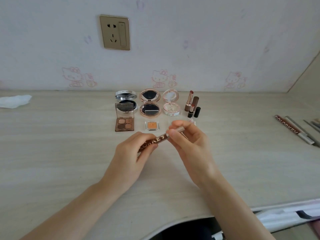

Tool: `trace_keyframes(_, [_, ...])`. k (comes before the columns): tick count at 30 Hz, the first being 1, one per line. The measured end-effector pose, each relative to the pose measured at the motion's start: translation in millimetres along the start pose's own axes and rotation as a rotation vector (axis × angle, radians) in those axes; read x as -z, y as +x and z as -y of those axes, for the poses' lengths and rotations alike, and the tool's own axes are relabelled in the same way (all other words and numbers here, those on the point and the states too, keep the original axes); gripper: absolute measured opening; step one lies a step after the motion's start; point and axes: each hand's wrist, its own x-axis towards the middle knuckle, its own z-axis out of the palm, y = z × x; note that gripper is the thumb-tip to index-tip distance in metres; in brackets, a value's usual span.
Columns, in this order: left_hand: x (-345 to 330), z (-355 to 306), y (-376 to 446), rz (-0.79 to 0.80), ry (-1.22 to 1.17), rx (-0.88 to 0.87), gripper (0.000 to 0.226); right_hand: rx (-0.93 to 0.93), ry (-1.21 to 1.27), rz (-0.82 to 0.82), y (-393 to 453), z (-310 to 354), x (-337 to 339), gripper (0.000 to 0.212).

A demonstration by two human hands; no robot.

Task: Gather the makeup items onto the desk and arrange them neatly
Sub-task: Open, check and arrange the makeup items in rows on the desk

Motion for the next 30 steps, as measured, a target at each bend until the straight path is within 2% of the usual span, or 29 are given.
trace_keyframes(3, [-0.2, -1.9, -0.9, 0.012, 0.002, -0.005, 0.016, 0.018, -0.005, -0.042, -0.3, 0.4, 1.6, 0.033])
trace_keyframes(9, [2.8, 1.3, -0.8, 0.002, -0.018, 0.038, 0.013, 0.024, 0.023, 0.037, -2.1, 3.5, 1.8, 0.027])
trace_keyframes(14, [2.2, -3.1, -2.0, 0.043, -0.007, 0.022, 0.012, 0.036, -0.019, -0.033, -0.1, 0.3, 2.9, 0.023])
trace_keyframes(19, [2.8, -1.9, -1.7, 0.037, -0.019, 0.052, 0.011, 0.027, 0.039, 0.06, -2.9, 3.2, 2.5, 0.027])
trace_keyframes(22, [2.9, -3.9, -2.0, 0.042, -0.024, 0.05, 0.012, 0.018, -0.003, -0.004, -0.9, 0.6, 1.4, 0.03])
trace_keyframes(25, [2.7, -5.7, -2.6, 0.054, -0.025, 0.04, 0.011, 0.011, -0.021, -0.052, -0.4, -0.9, 3.5, 0.024])
trace_keyframes(30, [4.1, -3.1, -1.8, 0.035, -0.039, 0.058, 0.011, -0.009, 0.087, 0.048, -2.4, 3.2, 3.3, 0.028])
